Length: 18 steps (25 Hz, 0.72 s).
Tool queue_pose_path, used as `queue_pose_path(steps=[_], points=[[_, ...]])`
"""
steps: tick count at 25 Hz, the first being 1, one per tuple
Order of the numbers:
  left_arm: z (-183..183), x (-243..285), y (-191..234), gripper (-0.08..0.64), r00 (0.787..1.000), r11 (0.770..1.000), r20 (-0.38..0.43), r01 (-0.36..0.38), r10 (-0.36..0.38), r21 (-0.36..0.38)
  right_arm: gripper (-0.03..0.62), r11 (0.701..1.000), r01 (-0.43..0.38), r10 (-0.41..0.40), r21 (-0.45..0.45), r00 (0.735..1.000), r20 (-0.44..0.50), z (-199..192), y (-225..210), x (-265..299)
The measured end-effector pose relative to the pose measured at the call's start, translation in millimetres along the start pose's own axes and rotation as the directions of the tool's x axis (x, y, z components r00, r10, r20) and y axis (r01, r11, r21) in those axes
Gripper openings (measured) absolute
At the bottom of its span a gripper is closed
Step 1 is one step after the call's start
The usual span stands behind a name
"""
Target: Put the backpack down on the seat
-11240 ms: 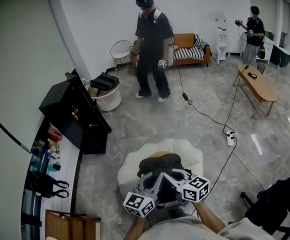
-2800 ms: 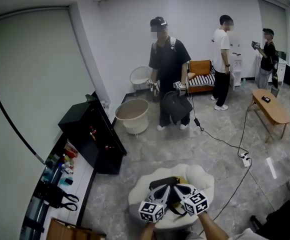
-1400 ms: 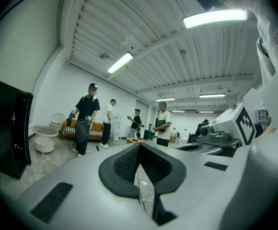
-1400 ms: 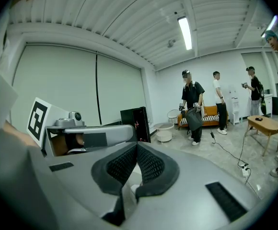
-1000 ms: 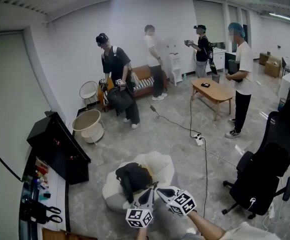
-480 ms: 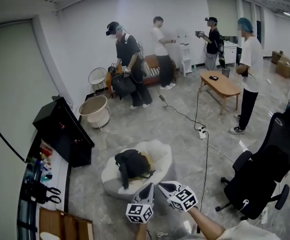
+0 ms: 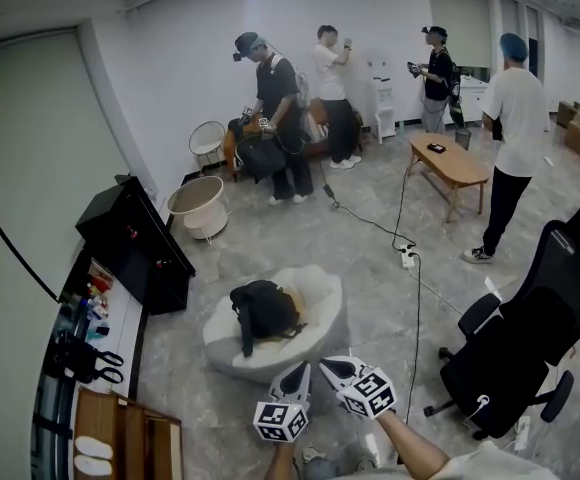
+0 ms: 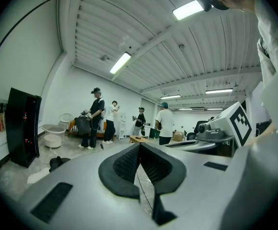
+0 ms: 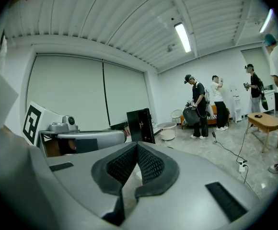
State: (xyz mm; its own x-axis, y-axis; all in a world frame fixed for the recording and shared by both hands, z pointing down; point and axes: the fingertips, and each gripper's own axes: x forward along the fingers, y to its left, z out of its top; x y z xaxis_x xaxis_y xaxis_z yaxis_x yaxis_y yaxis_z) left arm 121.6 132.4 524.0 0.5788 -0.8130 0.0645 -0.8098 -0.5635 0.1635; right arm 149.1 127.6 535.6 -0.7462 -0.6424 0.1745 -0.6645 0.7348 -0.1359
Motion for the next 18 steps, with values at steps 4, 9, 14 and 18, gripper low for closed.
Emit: queue_pose_path(steps=[4, 9, 14, 18], points=[[-5.9, -6.0, -9.6, 0.031, 1.000, 1.000, 0.004, -0.010, 0.010, -0.002, 0.026, 1.000, -0.007, 0.007, 0.001, 1.000, -0.004, -7.7, 3.1, -10.0], [-9.4, -8.8, -17.3, 0.031, 1.000, 1.000, 0.013, -0.014, 0.014, 0.008, 0.026, 1.000, -0.021, 0.021, -0.008, 1.000, 0.003, -11.8, 7.8, -16.1], [-4.6, -12.3, -19.8, 0.031, 1.000, 1.000, 0.015, -0.012, 0.012, 0.015, 0.028, 1.000, -0.025, 0.025, -0.011, 1.000, 0.001, -9.4, 12.0, -17.8], [-8.1, -15.1, -25.6, 0.031, 1.000, 1.000, 0.019, -0.011, 0.011, 0.015, 0.027, 1.000, -0.025, 0.025, -0.012, 1.000, -0.001, -13.6, 13.8, -22.9]])
